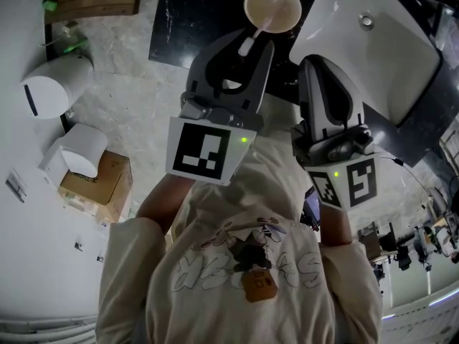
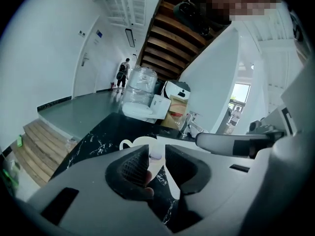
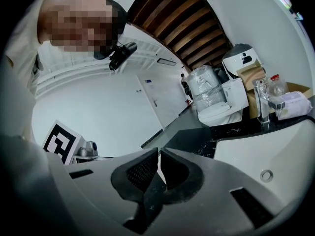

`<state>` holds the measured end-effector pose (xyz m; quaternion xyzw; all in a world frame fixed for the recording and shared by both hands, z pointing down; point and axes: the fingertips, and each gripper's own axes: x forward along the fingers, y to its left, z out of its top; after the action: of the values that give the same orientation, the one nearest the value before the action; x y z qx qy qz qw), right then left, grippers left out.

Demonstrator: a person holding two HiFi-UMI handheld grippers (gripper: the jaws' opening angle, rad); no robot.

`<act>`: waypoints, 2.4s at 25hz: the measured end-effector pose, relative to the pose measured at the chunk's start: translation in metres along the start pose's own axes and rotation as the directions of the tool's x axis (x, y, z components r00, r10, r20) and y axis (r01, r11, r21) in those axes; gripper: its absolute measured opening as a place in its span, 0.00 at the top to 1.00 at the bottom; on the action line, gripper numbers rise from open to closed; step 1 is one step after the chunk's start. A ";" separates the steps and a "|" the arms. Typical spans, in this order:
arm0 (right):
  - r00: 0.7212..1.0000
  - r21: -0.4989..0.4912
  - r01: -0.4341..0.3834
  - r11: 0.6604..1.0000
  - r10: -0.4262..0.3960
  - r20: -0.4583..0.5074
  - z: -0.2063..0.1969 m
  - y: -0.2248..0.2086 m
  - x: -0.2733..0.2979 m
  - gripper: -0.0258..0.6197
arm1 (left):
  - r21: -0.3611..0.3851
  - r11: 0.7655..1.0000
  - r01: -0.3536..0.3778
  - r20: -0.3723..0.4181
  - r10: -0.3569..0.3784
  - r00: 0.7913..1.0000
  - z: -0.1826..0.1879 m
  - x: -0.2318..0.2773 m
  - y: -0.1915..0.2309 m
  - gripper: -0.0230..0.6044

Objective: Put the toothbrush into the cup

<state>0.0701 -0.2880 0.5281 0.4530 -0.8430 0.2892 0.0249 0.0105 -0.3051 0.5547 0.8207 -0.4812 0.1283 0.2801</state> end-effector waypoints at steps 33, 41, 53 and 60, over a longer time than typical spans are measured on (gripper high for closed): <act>0.986 -0.114 -0.135 0.984 0.144 0.082 0.059 0.048 -0.030 0.91 | -0.035 0.994 -0.101 0.158 0.105 0.982 0.055 -0.104 -0.030 0.90; 0.976 -0.177 -0.175 0.969 0.194 0.097 0.073 0.070 -0.040 0.92 | -0.086 0.987 -0.135 0.217 0.151 0.964 0.069 -0.137 -0.038 0.94; 0.962 -0.225 -0.259 0.939 0.273 0.031 0.051 0.119 -0.063 0.92 | -0.075 0.982 -0.171 0.309 0.186 0.933 0.082 -0.179 -0.048 0.94; 0.947 -0.288 -0.305 0.908 0.321 0.007 0.047 0.140 -0.080 0.92 | -0.120 0.974 -0.194 0.342 0.224 0.912 0.078 -0.186 -0.057 0.94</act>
<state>0.0187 -0.1934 0.3997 0.3113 -0.9376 0.1533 0.0198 -0.0385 -0.1953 0.3824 0.7617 -0.6136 -0.0124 0.2077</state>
